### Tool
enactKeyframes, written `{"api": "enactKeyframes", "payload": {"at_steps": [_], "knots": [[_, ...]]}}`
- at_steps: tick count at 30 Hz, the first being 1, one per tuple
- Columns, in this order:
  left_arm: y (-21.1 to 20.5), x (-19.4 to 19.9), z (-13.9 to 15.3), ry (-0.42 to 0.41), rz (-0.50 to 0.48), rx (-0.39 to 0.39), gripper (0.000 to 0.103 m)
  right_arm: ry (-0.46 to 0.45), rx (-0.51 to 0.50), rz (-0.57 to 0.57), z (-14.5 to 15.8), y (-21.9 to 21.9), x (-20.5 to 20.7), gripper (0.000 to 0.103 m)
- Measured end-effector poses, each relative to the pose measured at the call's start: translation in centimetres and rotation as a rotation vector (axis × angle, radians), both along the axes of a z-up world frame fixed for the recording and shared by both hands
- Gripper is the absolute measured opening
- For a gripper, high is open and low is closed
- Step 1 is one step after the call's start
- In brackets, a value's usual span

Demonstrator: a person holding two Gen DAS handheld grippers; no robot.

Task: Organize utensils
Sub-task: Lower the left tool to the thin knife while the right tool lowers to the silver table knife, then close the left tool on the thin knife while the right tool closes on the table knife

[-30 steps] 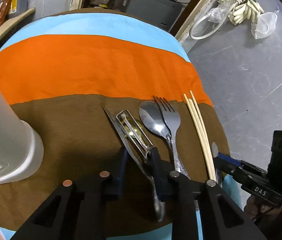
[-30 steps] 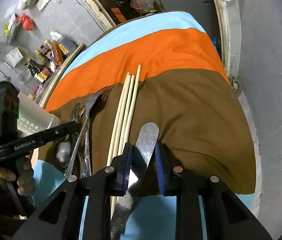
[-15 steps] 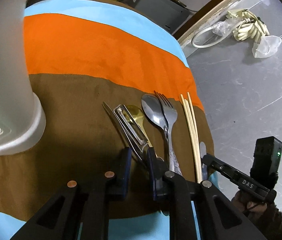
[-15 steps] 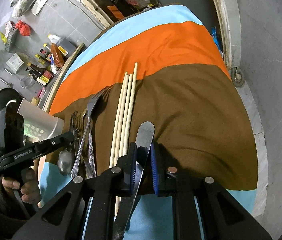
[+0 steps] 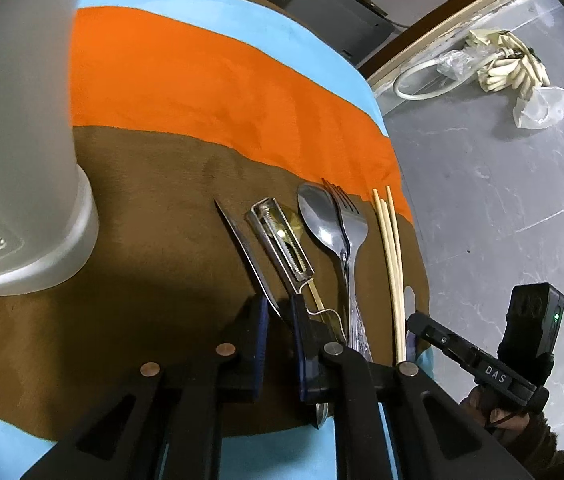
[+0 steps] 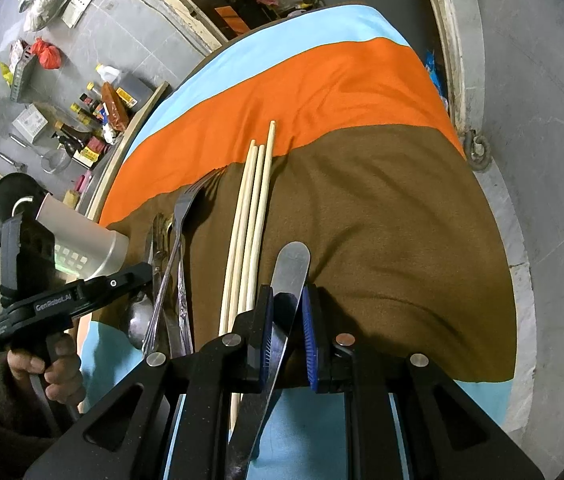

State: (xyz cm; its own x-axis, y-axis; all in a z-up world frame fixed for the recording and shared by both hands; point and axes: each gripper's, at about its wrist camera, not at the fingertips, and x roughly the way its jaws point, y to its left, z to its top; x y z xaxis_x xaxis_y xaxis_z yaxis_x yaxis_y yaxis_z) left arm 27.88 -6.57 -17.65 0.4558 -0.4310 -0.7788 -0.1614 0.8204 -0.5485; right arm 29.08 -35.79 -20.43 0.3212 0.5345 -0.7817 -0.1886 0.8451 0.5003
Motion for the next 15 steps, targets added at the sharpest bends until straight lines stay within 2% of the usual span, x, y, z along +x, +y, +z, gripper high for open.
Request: {"api": "enactKeyframes", "payload": {"at_steps": [4, 8, 15], "knots": [[-0.1, 0.1, -0.1, 0.012, -0.001, 0.006, 0.011, 0.010, -0.015, -0.002, 0.0, 0.2, 0.1, 0.013], [-0.2, -0.2, 0.3, 0.015, 0.008, 0.017, 0.009, 0.021, 0.011, -0.027, 0.2, -0.2, 0.1, 0.006], [-0.7, -1.9, 1.6, -0.024, -0.020, -0.037, 0.002, 0.018, 0.035, -0.040, 1.0, 0.2, -1.1, 0.002]]}}
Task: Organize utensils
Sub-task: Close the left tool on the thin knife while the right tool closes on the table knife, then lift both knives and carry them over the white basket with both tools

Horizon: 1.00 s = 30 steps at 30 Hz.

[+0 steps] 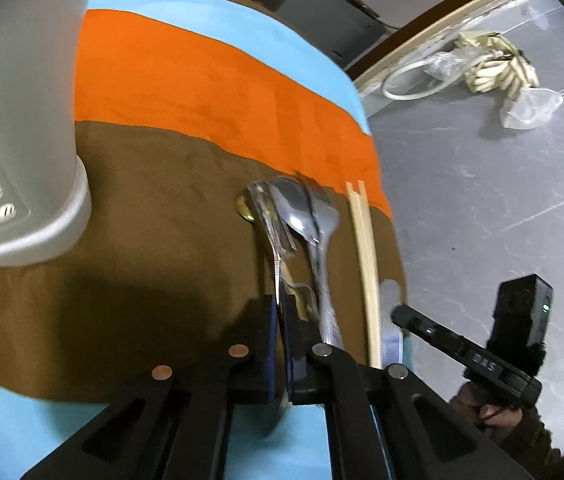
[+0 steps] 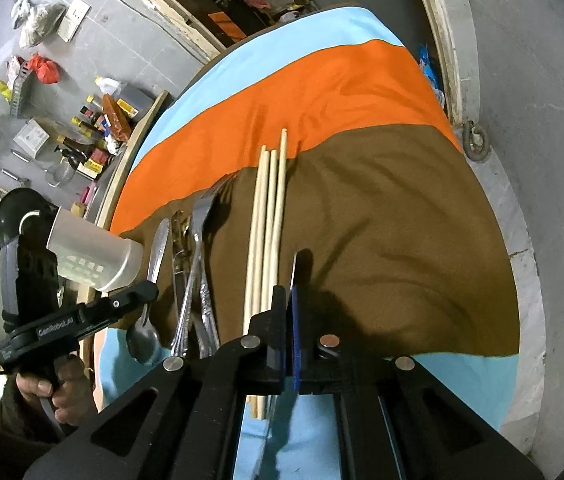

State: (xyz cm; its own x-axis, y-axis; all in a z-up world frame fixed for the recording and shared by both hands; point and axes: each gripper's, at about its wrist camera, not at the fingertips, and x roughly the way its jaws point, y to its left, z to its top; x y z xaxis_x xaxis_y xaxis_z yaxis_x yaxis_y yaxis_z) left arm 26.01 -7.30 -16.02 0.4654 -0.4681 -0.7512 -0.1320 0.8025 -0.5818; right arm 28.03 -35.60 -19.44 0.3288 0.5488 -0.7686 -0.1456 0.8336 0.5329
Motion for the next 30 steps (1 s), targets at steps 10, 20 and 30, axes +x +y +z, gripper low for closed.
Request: {"api": "enactKeyframes", "payload": {"at_steps": [10, 20, 30], "knots": [[1.8, -2.0, 0.8, 0.008, -0.011, 0.016, 0.002, 0.027, -0.151, -0.046, 0.0, 1.5, -1.0, 0.006], [4.5, -3.3, 2.9, -0.064, -0.118, 0.006, 0.002, 0.040, -0.181, -0.165, 0.8, 2.1, -3.0, 0.001], [7.1, -5.4, 8.2, -0.296, -0.234, 0.000, 0.002, -0.226, -0.194, -0.372, 7.2, 2.0, -10.8, 0.001]]}}
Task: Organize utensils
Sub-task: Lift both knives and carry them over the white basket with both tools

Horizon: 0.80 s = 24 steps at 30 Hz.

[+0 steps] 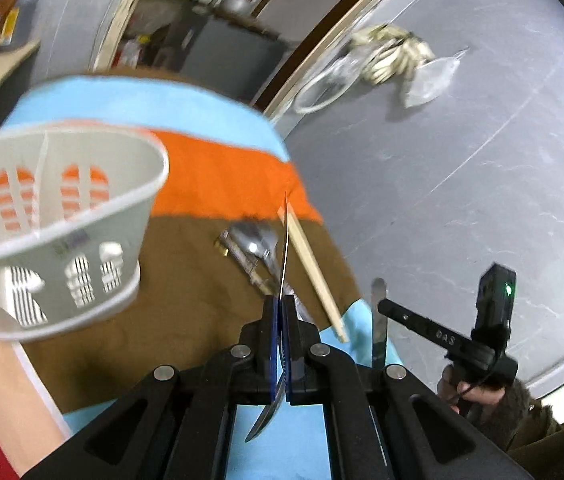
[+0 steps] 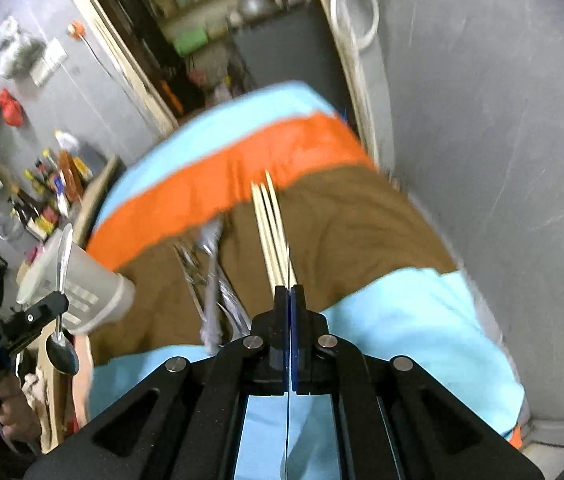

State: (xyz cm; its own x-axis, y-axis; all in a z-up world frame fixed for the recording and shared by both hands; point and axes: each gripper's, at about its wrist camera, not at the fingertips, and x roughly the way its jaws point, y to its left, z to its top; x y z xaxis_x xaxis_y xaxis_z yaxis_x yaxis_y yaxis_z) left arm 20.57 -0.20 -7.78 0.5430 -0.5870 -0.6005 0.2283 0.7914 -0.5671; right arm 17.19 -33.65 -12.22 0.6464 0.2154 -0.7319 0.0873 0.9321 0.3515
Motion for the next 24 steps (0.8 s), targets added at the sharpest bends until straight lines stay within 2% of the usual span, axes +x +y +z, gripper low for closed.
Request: {"api": "enactKeyframes", "payload": {"at_steps": [6, 11, 18, 24], "knots": [[4.6, -1.5, 3.7, -0.129, 0.079, -0.073, 0.002, -0.227, -0.033, -0.036, 5.8, 2.4, -2.4, 0.001], [9.3, -2.1, 5.8, -0.214, 0.197, -0.107, 0.002, -0.392, -0.015, 0.038, 10.9, 6.5, -1.6, 0.001], [17.0, -1.2, 7.4, -0.305, 0.407, -0.151, 0.002, -0.526, 0.055, 0.197, 16.5, 13.2, 0.3, 0.001], [19.8, 0.8, 5.7, -0.301, 0.484, -0.204, 0.002, -0.563, 0.062, 0.287, 17.3, 19.2, 2.9, 0.001]]}}
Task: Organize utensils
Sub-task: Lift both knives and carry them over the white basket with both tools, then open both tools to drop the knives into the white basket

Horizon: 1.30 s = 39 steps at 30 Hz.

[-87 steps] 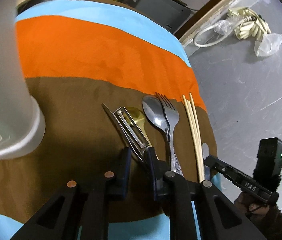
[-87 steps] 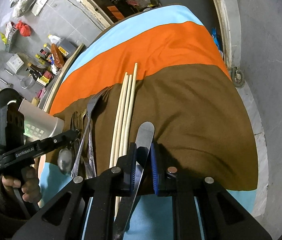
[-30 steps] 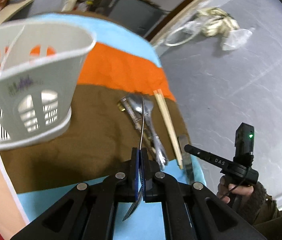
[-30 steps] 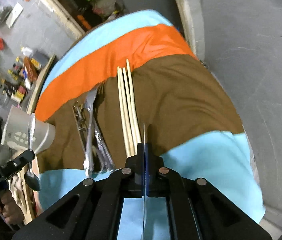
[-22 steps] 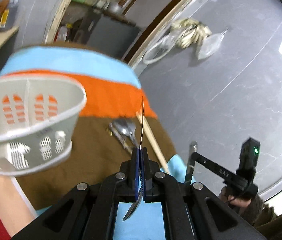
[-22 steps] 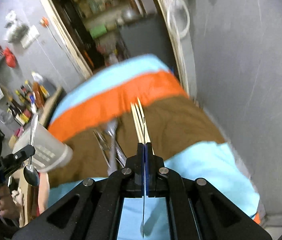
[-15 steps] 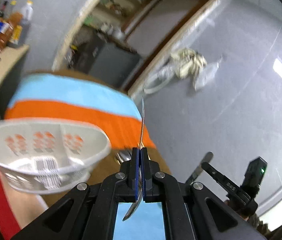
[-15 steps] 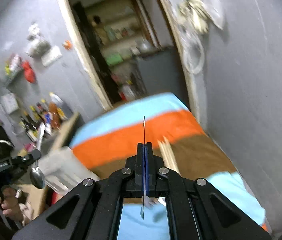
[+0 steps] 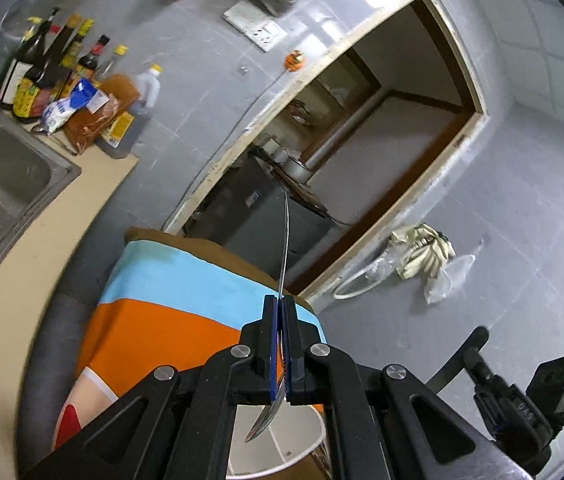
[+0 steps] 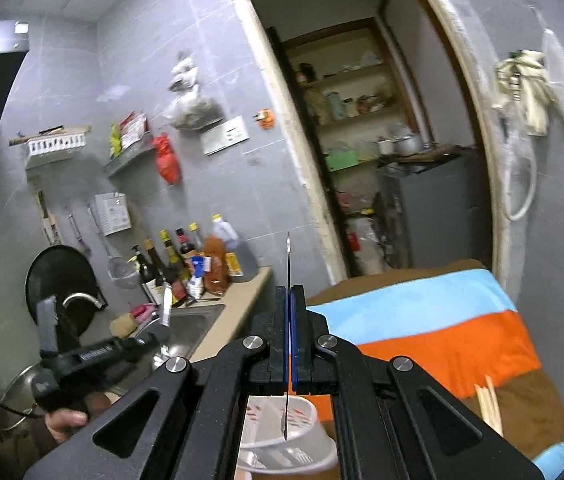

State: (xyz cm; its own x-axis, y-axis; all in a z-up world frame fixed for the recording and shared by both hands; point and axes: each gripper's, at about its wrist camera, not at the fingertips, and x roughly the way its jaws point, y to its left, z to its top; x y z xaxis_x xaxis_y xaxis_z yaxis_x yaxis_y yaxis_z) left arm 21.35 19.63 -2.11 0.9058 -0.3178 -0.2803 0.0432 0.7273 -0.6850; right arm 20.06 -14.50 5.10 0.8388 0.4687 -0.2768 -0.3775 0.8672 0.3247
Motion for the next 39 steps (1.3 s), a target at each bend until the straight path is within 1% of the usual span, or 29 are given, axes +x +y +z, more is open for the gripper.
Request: {"api": "enactKeyframes", "payload": {"at_steps": [2, 5, 7, 10, 17, 21, 26, 28, 29, 30, 31, 32, 33, 34, 35, 37, 38, 39], "knots": [[-0.3, 0.4, -1.1, 0.010, -0.005, -0.013, 0.002, 0.005, -0.017, 0.011, -0.4, 1.5, 0.6, 0.001], [-0.6, 0.8, -2.7, 0.026, -0.023, -0.008, 0.002, 0.020, -0.052, 0.018, -1.7, 3.3, 1.5, 0.001], [-0.8, 0.8, -3.5, 0.036, -0.026, 0.000, 0.002, 0.046, -0.069, 0.016, -3.1, 4.1, 2.2, 0.001], [-1.1, 0.9, -4.3, 0.050, -0.015, 0.030, 0.002, 0.106, -0.058, 0.020, -4.7, 4.5, 3.2, 0.001], [-2.5, 0.5, -4.8, 0.055, -0.024, 0.142, 0.003, 0.169, -0.128, 0.048, -8.0, 6.4, 4.4, 0.001], [-2.8, 0.1, -5.0, 0.067, -0.027, 0.174, 0.003, 0.210, -0.140, 0.064, -9.1, 6.7, 4.5, 0.001], [-2.8, -0.4, -4.9, 0.098, -0.028, 0.193, 0.003, 0.266, -0.110, 0.085, -9.9, 6.0, 4.4, 0.003], [-2.9, -0.7, -4.7, 0.115, -0.020, 0.212, 0.008, 0.269, -0.104, 0.091, -10.0, 5.8, 4.2, 0.004], [-3.0, -0.8, -4.7, 0.122, -0.016, 0.218, 0.017, 0.264, -0.102, 0.092, -9.9, 5.6, 4.0, 0.005], [-3.0, -0.9, -4.6, 0.130, -0.011, 0.221, 0.032, 0.259, -0.102, 0.091, -9.7, 5.5, 3.9, 0.010], [-2.9, -1.0, -4.5, 0.135, -0.002, 0.219, 0.042, 0.253, -0.098, 0.090, -9.6, 5.3, 3.7, 0.013], [-2.8, -1.2, -4.4, 0.135, 0.011, 0.210, 0.056, 0.247, -0.092, 0.089, -9.3, 5.1, 3.6, 0.020], [-2.7, -1.6, -4.2, 0.127, 0.028, 0.193, 0.057, 0.236, -0.085, 0.084, -9.1, 4.9, 3.3, 0.024], [-2.6, -1.7, -4.0, 0.127, 0.030, 0.190, 0.057, 0.222, -0.084, 0.077, -8.7, 4.6, 3.0, 0.025], [-2.8, -1.8, -3.8, 0.129, 0.034, 0.203, 0.057, 0.212, -0.085, 0.071, -8.3, 4.4, 2.8, 0.027], [-3.4, -2.1, -2.8, 0.130, 0.048, 0.253, 0.057, 0.184, -0.092, 0.050, -7.4, 3.9, 2.2, 0.033], [-3.7, -2.3, -2.2, 0.123, 0.051, 0.275, 0.062, 0.163, -0.096, 0.036, -6.9, 3.5, 1.8, 0.041], [-4.0, -2.5, -1.7, 0.114, 0.056, 0.297, 0.070, 0.136, -0.101, 0.018, -6.3, 3.1, 1.3, 0.049]]}}
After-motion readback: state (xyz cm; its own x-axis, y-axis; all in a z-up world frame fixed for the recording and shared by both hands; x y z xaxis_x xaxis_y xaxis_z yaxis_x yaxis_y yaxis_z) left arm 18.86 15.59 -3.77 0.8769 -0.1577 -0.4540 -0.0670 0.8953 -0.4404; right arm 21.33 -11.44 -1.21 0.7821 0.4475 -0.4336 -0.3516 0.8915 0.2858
